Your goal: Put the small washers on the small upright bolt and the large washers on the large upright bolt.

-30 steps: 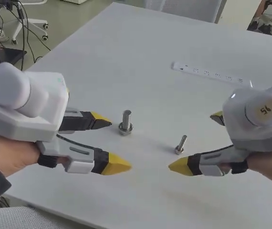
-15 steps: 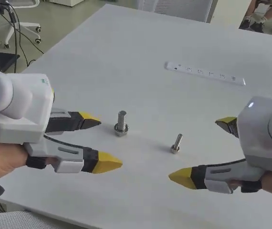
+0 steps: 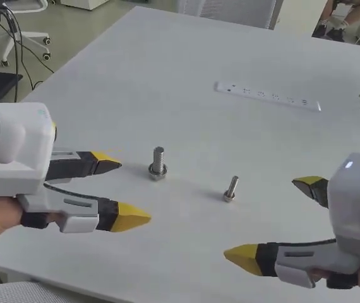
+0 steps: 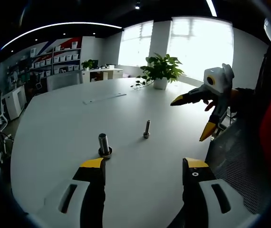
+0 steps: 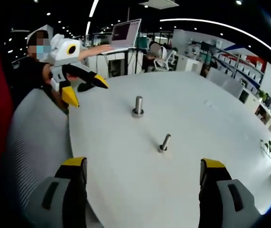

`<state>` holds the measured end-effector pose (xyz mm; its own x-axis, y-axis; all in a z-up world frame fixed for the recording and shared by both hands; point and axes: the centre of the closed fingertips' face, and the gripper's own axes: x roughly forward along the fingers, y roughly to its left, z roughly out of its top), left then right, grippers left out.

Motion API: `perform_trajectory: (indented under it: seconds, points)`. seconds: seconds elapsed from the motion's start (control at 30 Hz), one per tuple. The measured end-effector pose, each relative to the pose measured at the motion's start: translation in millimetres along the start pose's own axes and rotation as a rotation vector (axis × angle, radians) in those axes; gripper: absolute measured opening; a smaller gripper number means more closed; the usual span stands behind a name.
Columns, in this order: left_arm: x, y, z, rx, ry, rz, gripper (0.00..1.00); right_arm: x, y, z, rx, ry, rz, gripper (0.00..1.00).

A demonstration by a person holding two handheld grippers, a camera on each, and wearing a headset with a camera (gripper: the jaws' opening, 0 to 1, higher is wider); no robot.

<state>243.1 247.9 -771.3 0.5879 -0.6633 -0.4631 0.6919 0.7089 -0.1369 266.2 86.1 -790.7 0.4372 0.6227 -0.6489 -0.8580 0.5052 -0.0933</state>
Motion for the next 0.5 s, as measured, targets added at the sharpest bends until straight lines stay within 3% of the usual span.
perform_trajectory:
  seconds: [0.5]
  points:
    - [-1.5, 1.9, 0.6, -0.003, 0.002, 0.004, 0.66, -3.6, -5.0, 3.7, 0.012, -0.006, -0.015, 1.00]
